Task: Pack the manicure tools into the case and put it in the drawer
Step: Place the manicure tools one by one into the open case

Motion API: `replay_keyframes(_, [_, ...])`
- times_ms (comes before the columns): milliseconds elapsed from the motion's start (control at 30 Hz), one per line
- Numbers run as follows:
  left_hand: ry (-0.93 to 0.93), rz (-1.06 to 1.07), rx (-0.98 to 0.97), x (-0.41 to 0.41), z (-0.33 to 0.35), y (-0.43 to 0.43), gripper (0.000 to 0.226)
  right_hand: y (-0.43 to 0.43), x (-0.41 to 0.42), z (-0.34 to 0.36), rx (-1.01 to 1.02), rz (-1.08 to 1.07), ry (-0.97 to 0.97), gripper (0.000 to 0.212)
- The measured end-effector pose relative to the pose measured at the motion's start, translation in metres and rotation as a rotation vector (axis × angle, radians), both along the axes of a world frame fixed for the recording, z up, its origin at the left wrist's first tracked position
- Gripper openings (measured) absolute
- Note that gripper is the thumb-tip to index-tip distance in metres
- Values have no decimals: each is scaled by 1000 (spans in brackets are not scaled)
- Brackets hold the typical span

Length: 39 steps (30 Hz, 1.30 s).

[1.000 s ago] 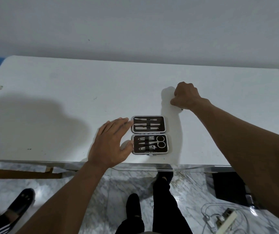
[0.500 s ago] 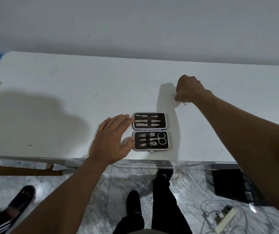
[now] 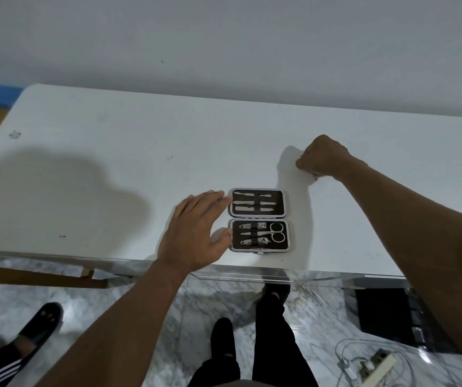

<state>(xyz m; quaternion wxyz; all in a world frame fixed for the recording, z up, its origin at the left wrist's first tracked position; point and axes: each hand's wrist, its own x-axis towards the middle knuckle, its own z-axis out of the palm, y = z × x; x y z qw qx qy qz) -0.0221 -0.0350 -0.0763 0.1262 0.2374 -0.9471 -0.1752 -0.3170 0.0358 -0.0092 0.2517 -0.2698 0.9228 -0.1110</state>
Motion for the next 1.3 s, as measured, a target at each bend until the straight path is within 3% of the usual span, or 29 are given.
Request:
replay_keyframes(233, [-4, 1, -6, 0, 0, 0, 61, 33, 15, 7, -370, -215, -347, 16])
replay_keyframes(467, [12, -4, -17, 1, -1, 0, 61, 53, 40, 15, -433, -194, -392, 20])
replay_keyframes(633, [7, -6, -11, 0, -2, 0, 61, 50, 59, 23, -367, -31, -319, 18])
replay_keyframes(900, [9, -1, -8, 1, -4, -1, 61, 51, 76, 24, -138, 339, -47, 17])
replay_keyframes(1067, [8, -1, -1, 1, -4, 0, 62, 51, 72, 15, -56, 454, 156, 16])
replay_keyframes(1300, [21, -1, 1, 0, -4, 0, 61, 47, 72, 9, -20, 509, 185, 18])
